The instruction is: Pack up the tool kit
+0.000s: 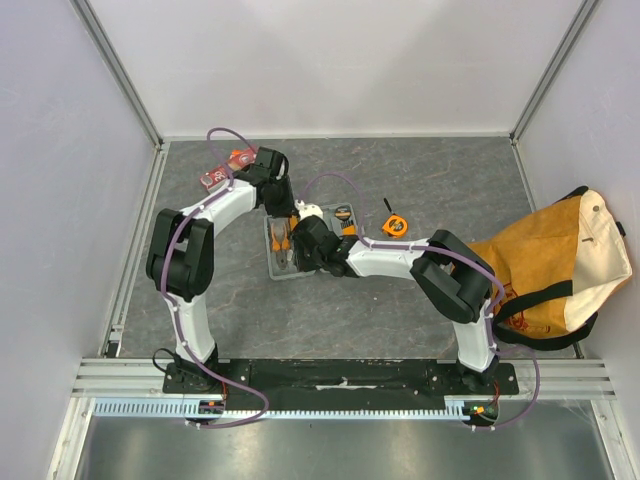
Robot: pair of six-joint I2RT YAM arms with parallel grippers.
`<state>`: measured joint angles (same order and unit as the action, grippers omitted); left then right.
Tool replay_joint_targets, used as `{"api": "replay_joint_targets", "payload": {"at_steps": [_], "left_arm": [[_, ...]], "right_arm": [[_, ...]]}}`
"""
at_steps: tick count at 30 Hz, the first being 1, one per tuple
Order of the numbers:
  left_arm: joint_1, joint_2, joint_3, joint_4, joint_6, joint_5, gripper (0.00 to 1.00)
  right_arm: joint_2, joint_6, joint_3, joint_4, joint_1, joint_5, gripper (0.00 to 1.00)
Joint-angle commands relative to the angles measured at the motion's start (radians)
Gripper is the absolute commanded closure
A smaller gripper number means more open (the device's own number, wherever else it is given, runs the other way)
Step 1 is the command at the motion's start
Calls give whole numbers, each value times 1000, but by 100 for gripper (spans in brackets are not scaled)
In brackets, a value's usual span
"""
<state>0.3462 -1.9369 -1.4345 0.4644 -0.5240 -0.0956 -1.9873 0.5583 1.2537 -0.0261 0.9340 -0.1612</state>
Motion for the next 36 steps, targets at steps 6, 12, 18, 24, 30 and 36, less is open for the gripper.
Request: {"api": "replay_joint_targets", "payload": {"at_steps": [6, 12, 18, 24, 30, 36], "left_arm": [[34, -65, 0, 23, 30, 59, 73], [45, -80, 2, 45, 35, 92, 80], [48, -89, 0, 54, 41, 128, 86], [56, -97, 3, 56, 36, 129, 89], [66, -119, 11, 56, 28, 129, 96], [71, -139, 23, 54, 22, 129, 98]], "right_arm": [[30, 3, 23, -40, 3, -69, 70], [42, -21, 32, -40, 5, -70, 75], [38, -29, 42, -51, 5, -97, 86], [33, -32, 43, -60, 5, -107, 94], [35, 11, 9, -60, 6, -109, 100], [15, 52, -48, -43, 5, -78, 100]]}}
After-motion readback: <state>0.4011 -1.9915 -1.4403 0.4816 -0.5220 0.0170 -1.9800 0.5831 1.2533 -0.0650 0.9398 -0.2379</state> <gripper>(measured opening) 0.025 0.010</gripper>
